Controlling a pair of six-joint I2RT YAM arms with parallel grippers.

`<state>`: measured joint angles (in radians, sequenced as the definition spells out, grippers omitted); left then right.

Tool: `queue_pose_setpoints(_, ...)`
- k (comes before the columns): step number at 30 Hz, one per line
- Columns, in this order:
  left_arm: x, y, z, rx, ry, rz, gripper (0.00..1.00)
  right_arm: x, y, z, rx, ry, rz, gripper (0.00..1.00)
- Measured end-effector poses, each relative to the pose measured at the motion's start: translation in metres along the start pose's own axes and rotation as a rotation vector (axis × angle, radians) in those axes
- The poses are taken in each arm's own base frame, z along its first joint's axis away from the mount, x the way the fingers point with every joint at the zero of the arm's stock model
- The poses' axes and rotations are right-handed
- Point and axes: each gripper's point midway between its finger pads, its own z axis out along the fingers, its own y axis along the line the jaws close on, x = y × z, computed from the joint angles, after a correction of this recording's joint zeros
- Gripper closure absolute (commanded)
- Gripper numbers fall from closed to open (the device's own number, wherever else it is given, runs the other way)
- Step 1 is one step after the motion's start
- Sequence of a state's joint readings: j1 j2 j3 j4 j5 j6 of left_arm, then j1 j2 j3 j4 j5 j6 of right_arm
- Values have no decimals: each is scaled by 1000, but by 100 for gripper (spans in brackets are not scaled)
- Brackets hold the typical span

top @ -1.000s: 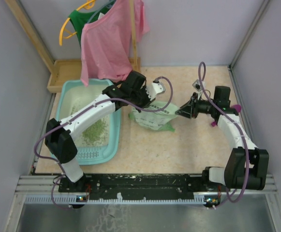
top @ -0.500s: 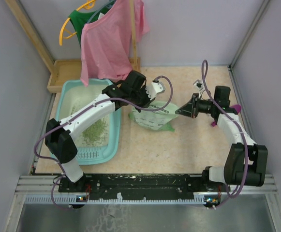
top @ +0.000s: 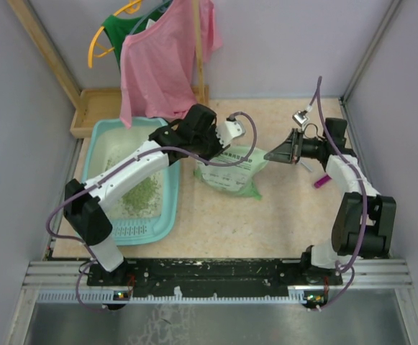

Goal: Fill the litter box with clean litter
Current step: Close the cat litter bag at the center of the board.

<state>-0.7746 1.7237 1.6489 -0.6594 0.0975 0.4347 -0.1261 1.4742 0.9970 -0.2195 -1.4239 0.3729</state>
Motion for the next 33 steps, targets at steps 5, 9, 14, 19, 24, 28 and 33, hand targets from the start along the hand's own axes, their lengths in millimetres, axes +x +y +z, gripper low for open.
queue_pose_setpoints(5, -1, 2, -7, -20, -13, 14, 100, 3, 10, -4, -3, -13, 25, 100)
queue_pose_setpoints(9, 2, 0, -7, -16, -13, 14, 100, 17, 12, -6, -22, -11, 40, 100)
queue_pose_setpoints(14, 5, -4, -8, -3, -19, 15, 100, 30, 13, -8, -35, -12, 20, 100)
queue_pose_setpoints(19, 6, -8, -10, 23, -13, 16, 100, 22, 1, -12, 111, -30, -154, 79)
queue_pose_setpoints(24, 9, -13, -15, 67, -1, 10, 100, -4, -18, -30, 394, 41, -503, 63)
queue_pose_setpoints(28, 10, -15, -17, 95, -2, 8, 100, 9, -10, -45, 474, 82, -761, 59)
queue_pose_setpoints(33, 10, -19, -18, 136, 4, -4, 100, 37, 33, -45, 453, 49, -1149, 59)
